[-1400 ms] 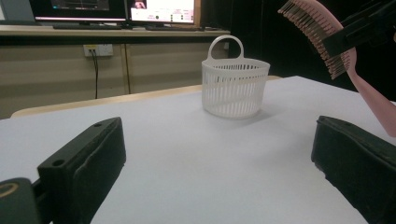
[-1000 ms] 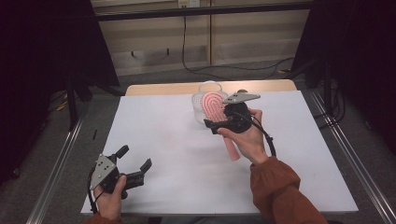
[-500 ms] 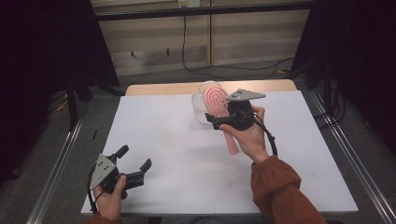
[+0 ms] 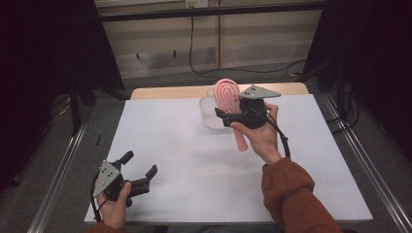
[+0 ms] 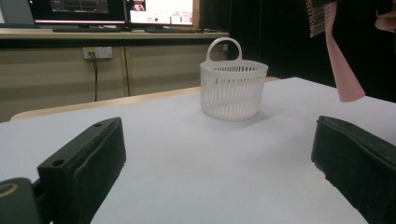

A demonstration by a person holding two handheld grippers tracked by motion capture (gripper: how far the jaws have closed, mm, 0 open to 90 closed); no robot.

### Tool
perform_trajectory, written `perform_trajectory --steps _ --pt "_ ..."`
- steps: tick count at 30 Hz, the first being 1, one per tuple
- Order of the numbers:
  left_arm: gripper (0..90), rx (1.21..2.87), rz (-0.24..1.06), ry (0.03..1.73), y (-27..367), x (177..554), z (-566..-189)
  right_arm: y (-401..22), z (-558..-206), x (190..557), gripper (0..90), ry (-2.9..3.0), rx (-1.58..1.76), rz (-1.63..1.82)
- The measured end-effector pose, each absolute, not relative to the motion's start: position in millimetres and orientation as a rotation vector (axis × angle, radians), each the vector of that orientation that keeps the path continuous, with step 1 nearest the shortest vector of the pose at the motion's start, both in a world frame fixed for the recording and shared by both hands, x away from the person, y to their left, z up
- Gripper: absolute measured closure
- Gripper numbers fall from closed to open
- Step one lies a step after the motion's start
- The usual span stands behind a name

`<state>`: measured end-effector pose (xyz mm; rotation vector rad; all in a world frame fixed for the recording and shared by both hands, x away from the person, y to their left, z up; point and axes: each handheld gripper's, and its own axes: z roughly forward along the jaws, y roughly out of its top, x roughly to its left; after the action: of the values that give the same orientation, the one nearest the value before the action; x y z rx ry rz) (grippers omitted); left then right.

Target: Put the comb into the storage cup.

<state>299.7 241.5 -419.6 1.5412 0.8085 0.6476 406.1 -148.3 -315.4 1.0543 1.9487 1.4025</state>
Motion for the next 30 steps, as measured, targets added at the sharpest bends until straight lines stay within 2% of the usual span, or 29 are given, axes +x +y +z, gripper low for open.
perform_trajectory --steps 30 --pt "3.2 1.545 0.647 0.807 242.7 300.2 -419.5 -153.0 -285.1 443.2 19.9 1.801 1.007 1.493"
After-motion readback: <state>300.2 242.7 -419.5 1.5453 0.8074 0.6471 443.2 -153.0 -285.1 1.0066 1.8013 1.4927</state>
